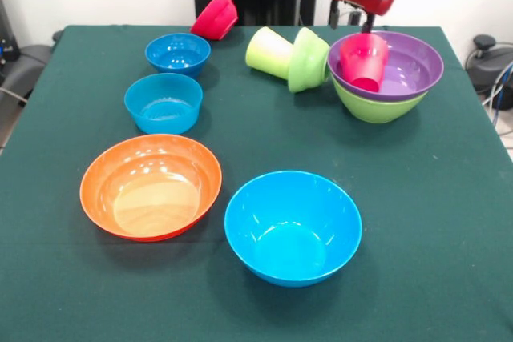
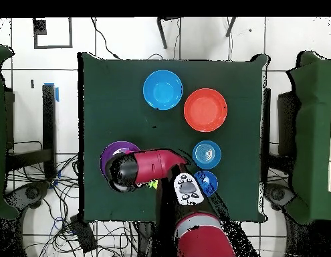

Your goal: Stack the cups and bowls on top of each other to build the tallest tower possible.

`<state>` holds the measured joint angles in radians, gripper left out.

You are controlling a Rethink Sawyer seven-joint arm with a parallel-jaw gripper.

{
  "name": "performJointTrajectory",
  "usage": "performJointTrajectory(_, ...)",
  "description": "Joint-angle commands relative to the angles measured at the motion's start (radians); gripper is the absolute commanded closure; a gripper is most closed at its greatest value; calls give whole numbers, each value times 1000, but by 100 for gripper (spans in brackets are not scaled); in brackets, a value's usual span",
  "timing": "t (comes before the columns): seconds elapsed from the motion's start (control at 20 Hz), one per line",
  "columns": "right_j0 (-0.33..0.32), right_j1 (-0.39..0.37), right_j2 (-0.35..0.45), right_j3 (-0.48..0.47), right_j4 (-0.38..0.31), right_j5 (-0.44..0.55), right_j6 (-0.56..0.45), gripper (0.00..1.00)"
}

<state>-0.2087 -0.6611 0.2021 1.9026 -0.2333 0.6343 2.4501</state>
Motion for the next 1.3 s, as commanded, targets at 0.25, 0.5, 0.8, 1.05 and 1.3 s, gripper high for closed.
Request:
performJointTrajectory(0.25,-15,48,105,-28,-37,-183,-33,0)
performJointTrajectory(0.5,-16,46,91,-31,-58,-216,-41,0)
performJointTrajectory(0.8,-45,37,115,-26,-46,-204,-69,0)
performJointTrajectory(1.05,-64,24,138,-26,-30,-169,-80,0)
performJointTrajectory(1.3,-80,9,160,-20,-19,-145,-81,0)
